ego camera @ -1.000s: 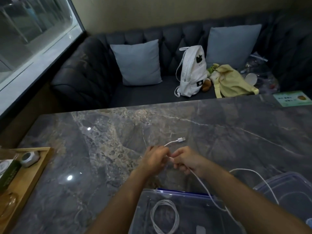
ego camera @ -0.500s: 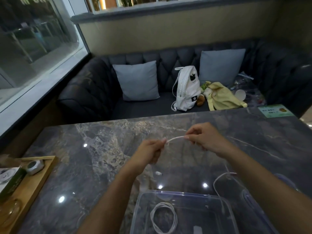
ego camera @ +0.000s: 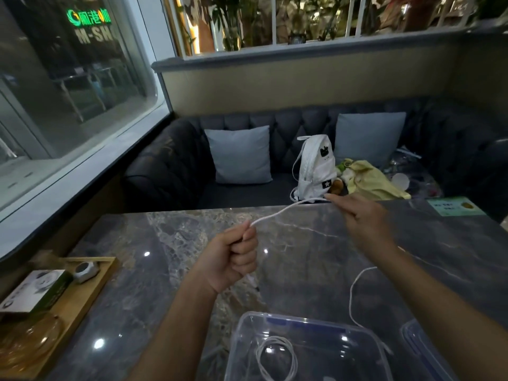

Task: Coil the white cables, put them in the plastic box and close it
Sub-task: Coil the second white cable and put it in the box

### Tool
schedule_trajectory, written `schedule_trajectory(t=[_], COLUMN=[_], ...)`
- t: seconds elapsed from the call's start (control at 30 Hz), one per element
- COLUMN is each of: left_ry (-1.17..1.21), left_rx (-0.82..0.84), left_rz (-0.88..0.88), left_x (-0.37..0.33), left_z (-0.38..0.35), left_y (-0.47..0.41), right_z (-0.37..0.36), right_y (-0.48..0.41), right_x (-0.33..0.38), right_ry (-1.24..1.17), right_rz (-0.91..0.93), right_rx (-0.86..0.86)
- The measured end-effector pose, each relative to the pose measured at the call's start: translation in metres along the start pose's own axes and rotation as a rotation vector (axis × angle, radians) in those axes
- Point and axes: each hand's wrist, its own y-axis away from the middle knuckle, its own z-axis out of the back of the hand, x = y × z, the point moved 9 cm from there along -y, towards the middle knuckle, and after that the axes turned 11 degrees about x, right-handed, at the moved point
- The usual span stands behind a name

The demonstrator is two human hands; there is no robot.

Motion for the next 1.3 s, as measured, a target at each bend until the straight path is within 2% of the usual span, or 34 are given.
schedule_trajectory(t=[0.13, 0.2, 0.37, 0.47, 0.57, 0.7, 0.77, 0.87, 1.0, 1.13, 1.2, 1.3], left_ry=[0.214, 0.262, 0.311, 0.194, -0.009, -0.203, -0.305, -0.414, -0.516, -0.659, -0.748, -0.729], left_rx=[-0.005, -0.043, -0.165, -0.259, -0.356, -0.427, -0.467, -0.483, -0.422, -0.39, -0.372, -0.356], left_rz=[-0.244, -0.344, -0.458, -0.458, -0.423, -0.322, -0.273, -0.189, -0.082, 0.004, 0.04, 0.097], left_x=[-0.026, -0.036, -0.039, -0.036, -0.031, -0.021, -0.017, -0.009, -0.001, 0.001, 0.003, 0.009], left_z=[-0.004, -0.002, 0.007, 0.012, 0.014, 0.012, 0.007, -0.006, -0.027, -0.044, -0.05, -0.048], left_y=[0.011, 0.019, 0.034, 0.037, 0.037, 0.04, 0.04, 0.037, 0.034, 0.036, 0.036, 0.037], right_z=[-0.017, -0.027, -0.039, -0.048, -0.063, -0.086, -0.086, -0.077, -0.055, -0.034, -0.033, -0.033], right_y=[0.018, 0.027, 0.041, 0.045, 0.049, 0.056, 0.062, 0.067, 0.059, 0.051, 0.05, 0.045], right_x=[0.018, 0.021, 0.042, 0.057, 0.073, 0.074, 0.091, 0.121, 0.146, 0.147, 0.141, 0.126], right_ry=[0.119, 0.164, 0.497, 0.646, 0.76, 0.715, 0.658, 0.469, 0.185, 0.086, 0.06, -0.056], right_rz=[0.111, 0.11, 0.202, 0.267, 0.332, 0.286, 0.345, 0.416, 0.378, 0.376, 0.344, 0.217], right_rx=[0.089, 0.165, 0.243, 0.304, 0.479, 0.843, 0.911, 0.903, 0.752, 0.541, 0.519, 0.508])
